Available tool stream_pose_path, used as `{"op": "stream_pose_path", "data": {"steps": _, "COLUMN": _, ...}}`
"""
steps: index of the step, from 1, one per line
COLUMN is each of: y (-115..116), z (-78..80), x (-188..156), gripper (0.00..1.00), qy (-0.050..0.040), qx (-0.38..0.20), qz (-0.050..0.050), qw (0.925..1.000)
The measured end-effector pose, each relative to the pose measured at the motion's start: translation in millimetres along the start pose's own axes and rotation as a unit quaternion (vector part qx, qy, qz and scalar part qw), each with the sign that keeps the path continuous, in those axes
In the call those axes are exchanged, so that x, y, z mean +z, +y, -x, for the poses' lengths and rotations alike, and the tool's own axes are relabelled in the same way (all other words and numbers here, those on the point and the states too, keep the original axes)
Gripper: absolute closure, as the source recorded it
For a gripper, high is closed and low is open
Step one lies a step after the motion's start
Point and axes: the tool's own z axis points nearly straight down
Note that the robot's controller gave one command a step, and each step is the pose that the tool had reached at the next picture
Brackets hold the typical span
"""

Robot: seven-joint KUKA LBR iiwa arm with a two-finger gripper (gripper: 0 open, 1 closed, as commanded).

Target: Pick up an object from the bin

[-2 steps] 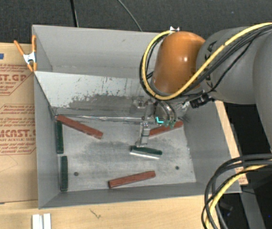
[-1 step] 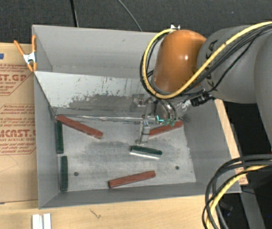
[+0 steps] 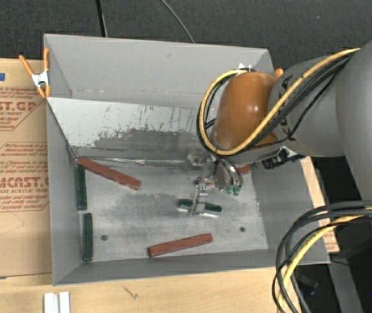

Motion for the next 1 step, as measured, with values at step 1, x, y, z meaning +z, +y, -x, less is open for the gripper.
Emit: {"op": "stream_pose_path", "data": {"steps": 1, "y": -27.0, "z": 5.7, "x": 46.9, "gripper": 1.00, "qy": 0.0036, "qx": -0.074, "qz": -0.001, "qw": 0.9973}}
